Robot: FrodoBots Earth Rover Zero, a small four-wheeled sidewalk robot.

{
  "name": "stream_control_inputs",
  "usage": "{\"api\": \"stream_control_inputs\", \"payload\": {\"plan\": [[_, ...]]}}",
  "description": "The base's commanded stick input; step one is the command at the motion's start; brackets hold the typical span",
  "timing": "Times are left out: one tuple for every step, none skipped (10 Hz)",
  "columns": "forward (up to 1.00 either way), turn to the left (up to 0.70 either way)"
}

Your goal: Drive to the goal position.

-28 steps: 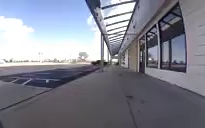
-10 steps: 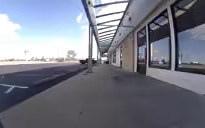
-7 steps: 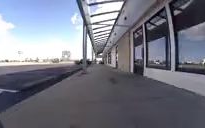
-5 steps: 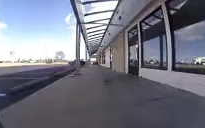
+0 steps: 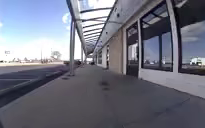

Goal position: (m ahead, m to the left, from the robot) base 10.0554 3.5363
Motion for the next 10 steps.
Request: {"api": "stream_control_inputs", "payload": {"plan": [[0.85, 0.0], [0.85, 0.0], [0.85, 0.0], [0.85, 0.0], [0.85, 0.0], [0.85, 0.0], [0.85, 0.0], [0.85, 0.0], [0.85, 0.0], [0.85, 0.0]]}}
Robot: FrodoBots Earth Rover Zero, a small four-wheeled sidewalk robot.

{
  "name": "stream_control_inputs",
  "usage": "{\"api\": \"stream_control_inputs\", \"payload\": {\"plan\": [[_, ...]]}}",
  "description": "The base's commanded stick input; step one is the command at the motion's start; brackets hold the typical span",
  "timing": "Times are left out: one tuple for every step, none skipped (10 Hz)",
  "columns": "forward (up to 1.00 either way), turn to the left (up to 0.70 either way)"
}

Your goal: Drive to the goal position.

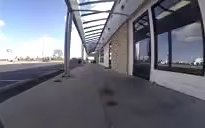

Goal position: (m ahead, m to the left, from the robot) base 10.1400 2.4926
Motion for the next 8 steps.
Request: {"api": "stream_control_inputs", "payload": {"plan": [[0.85, 0.0], [0.85, 0.0], [0.85, 0.0], [0.85, 0.0], [0.85, 0.0], [0.85, 0.0], [0.85, 0.0], [0.85, 0.0]]}}
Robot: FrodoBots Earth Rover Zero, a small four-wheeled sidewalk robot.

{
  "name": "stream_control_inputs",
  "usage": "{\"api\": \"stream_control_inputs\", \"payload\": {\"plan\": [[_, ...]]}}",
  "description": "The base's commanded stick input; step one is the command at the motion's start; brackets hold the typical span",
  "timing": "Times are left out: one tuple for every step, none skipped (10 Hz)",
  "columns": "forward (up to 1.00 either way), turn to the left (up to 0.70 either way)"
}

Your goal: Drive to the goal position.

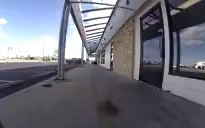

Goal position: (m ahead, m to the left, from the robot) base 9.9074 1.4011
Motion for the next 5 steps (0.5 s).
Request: {"api": "stream_control_inputs", "payload": {"plan": [[0.85, 0.07], [0.85, 0.23], [0.85, 0.27], [0.85, 0.27], [0.85, 0.27]]}}
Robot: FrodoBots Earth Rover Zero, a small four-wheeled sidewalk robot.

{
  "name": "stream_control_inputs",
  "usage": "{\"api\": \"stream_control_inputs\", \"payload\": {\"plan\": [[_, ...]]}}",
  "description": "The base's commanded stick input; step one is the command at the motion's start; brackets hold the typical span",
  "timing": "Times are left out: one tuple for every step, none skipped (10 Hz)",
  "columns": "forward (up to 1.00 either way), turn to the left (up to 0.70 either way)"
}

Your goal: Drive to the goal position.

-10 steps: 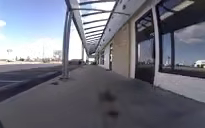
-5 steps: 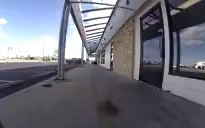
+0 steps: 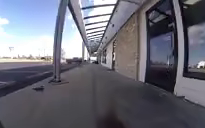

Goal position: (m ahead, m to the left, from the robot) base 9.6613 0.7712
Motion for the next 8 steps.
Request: {"api": "stream_control_inputs", "payload": {"plan": [[0.85, 0.22], [0.85, 0.03], [0.85, 0.0], [0.85, 0.0], [0.85, 0.0], [0.85, 0.0], [0.85, 0.0], [0.85, 0.0]]}}
